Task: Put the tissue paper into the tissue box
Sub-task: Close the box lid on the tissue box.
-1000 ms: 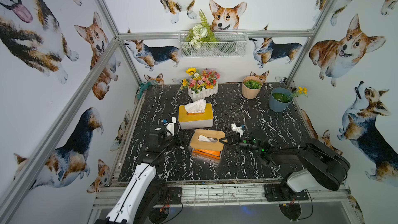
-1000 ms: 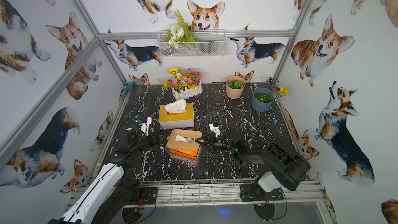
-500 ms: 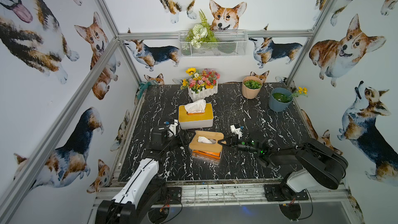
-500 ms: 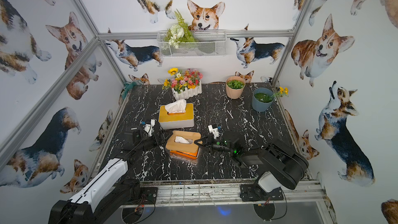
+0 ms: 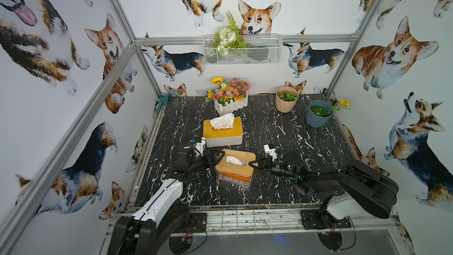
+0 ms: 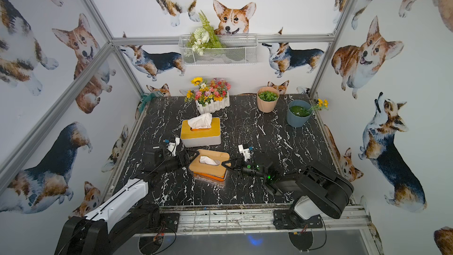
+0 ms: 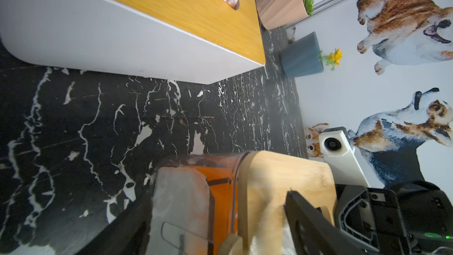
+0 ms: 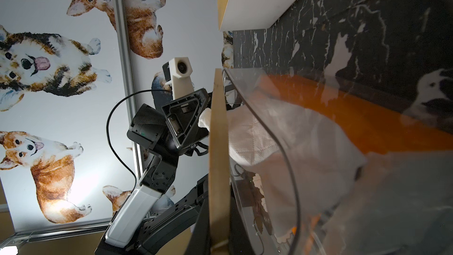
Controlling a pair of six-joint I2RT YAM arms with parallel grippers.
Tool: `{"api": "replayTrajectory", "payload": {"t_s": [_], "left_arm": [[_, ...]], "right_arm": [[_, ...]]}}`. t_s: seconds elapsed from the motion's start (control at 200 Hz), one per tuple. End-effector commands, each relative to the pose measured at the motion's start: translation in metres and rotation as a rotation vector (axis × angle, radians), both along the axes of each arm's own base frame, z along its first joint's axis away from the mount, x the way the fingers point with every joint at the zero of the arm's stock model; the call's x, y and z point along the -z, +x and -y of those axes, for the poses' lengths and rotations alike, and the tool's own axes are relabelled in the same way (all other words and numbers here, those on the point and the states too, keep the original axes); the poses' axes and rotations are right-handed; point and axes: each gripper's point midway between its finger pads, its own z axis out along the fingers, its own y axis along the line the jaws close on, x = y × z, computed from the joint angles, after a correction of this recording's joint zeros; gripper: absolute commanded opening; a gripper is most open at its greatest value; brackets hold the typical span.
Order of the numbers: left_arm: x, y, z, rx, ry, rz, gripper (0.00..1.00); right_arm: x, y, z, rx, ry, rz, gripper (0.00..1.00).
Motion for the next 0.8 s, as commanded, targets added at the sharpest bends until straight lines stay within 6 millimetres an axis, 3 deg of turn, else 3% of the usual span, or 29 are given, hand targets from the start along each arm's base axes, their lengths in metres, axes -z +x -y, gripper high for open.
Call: {"api": "replayTrajectory", "payload": {"t_s": [0.0, 0.28, 0.641, 0.796], "left_arm": [[-0.005, 0.004, 0.004, 0.011, -0.012, 0.032, 0.88], [-0.002, 0.003, 0.01, 0.03, -0.006, 0.026, 0.88], [-0.002, 0.002, 0.011, 0.034, 0.0, 0.031, 0.88], [-0.002, 0.002, 0.01, 0.031, 0.0, 0.031, 0.88]], "right_arm": [[0.005, 0.002, 0.001, 0.025, -0.032, 0.012, 0.0], [0.008, -0.008, -0.015, -0.005, -0.039, 0.011, 0.0], [0.013, -0.003, 0.003, 0.094, -0.096, 0.028, 0.0], [0.014, -0.005, 0.0, 0.08, -0.116, 0.027, 0.0]]}}
